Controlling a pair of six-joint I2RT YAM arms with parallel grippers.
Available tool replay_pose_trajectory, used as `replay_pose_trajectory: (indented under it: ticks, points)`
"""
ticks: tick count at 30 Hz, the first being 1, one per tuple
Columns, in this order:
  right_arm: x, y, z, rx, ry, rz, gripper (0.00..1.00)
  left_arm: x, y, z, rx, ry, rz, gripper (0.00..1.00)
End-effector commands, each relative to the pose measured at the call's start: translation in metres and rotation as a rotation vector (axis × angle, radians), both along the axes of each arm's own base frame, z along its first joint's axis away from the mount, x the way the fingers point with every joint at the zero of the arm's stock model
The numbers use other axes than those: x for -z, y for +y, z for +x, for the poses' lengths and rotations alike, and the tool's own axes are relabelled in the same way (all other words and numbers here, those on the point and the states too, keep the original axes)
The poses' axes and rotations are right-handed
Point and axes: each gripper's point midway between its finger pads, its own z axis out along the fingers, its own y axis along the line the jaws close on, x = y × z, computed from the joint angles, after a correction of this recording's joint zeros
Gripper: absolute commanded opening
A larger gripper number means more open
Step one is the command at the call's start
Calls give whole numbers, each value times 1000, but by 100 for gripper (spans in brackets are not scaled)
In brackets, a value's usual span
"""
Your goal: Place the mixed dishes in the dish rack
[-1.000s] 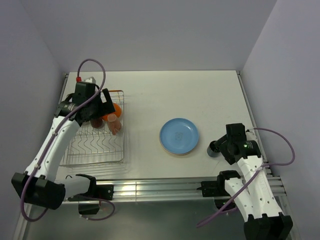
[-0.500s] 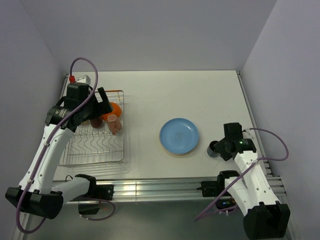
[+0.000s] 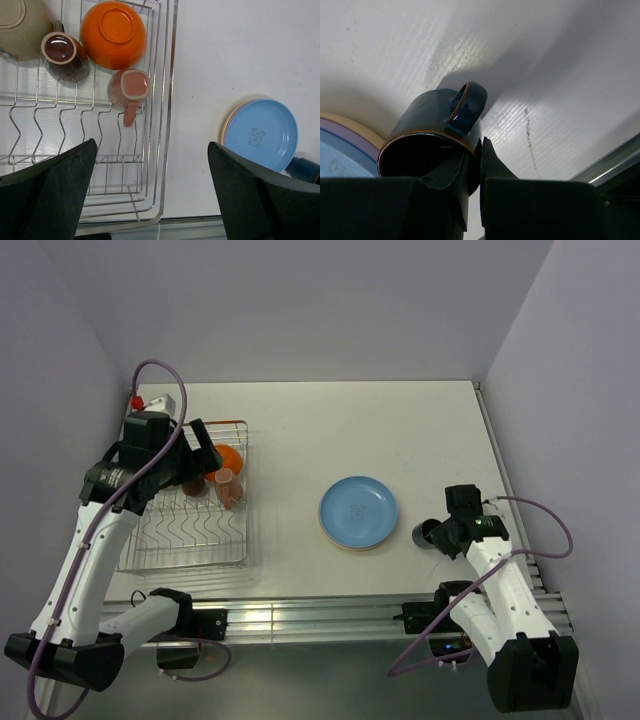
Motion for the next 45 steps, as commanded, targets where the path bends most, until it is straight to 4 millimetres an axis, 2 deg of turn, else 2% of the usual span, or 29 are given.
replay_pose_trajectory:
  ticks: [1,4,7,8,10,11,12,13,14,15,16,17,18,20,21,23,24,26,27,29,30,34,35,37,39,40,45]
  points:
    - [-9,-4,14,14,-63,-18,0,-20,-5,-6,36,-56,-26,99]
    - [-25,-4,19,-1,-110,-19,0,-24,-14,-8,77,-66,-59,99]
    - [-57,0,26,-41,-201,-9,0,-27,-27,-10,141,-67,-109,99]
    - [-77,8,33,-73,-258,19,0,-28,-32,-9,158,-77,-131,99]
    - [-100,16,37,-140,-323,42,0,-29,-51,-15,246,-76,-206,99]
    - [-123,27,42,-189,-385,82,0,-36,-60,-13,283,-107,-248,99]
    - [-133,36,44,-249,-411,109,0,-40,-76,-21,368,-103,-318,99]
    - [-154,46,50,-301,-474,138,0,-33,-86,-25,404,-77,-368,99]
    - [-165,66,50,-392,-496,225,0,-40,-95,-24,452,-109,-417,99]
    - [-177,78,54,-456,-540,265,0,-46,-108,-35,534,-104,-487,99]
    - [-188,90,54,-516,-574,320,0,-37,-114,-39,563,-79,-530,99]
    - [-198,103,55,-575,-604,380,0,-39,-120,-42,576,-64,-591,99]
    - [-217,123,51,-667,-661,485,0,-40,-126,-42,606,-85,-628,99]
    - [-234,137,46,-750,-715,567,0,-47,-136,-53,660,-66,-724,99]
    - [-250,146,43,-810,-771,616,0,-59,-140,-55,697,-118,-748,99]
    - [-262,153,37,-869,-826,656,0,-61,-147,-64,709,-86,-837,99]
    - [-278,158,35,-904,-887,686,0,-66,-151,-70,725,-88,-867,99]
    - [-284,166,24,-963,-911,767,0,-77,-157,-73,728,-98,-944,99]
    - [-301,170,21,-990,-973,810,0,-79,-164,-79,740,-82,-970,99]
    - [-304,175,13,-1017,-984,866,0,-87,-169,-77,685,-66,-1023,99]
    - [-311,177,11,-1032,-1011,878,0,-88,-176,-83,688,-44,-1046,99]
    - [-317,189,2,-1094,-1022,897,0,-103,-195,-93,646,25,-1194,99]
    - [-320,192,1,-1100,-1032,901,0,-111,-203,-102,682,20,-1219,99]
    - [-326,203,-8,-1152,-1041,919,0,-115,-212,-101,666,38,-1244,99]
    - [-328,210,-8,-1160,-1047,916,0,-116,-223,-107,679,71,-1263,99]
    - [-330,216,-13,-1185,-1043,932,0,-119,-225,-107,663,80,-1291,99]
    - [-332,225,-15,-1208,-1052,933,0,-133,-228,-109,633,84,-1368,99]
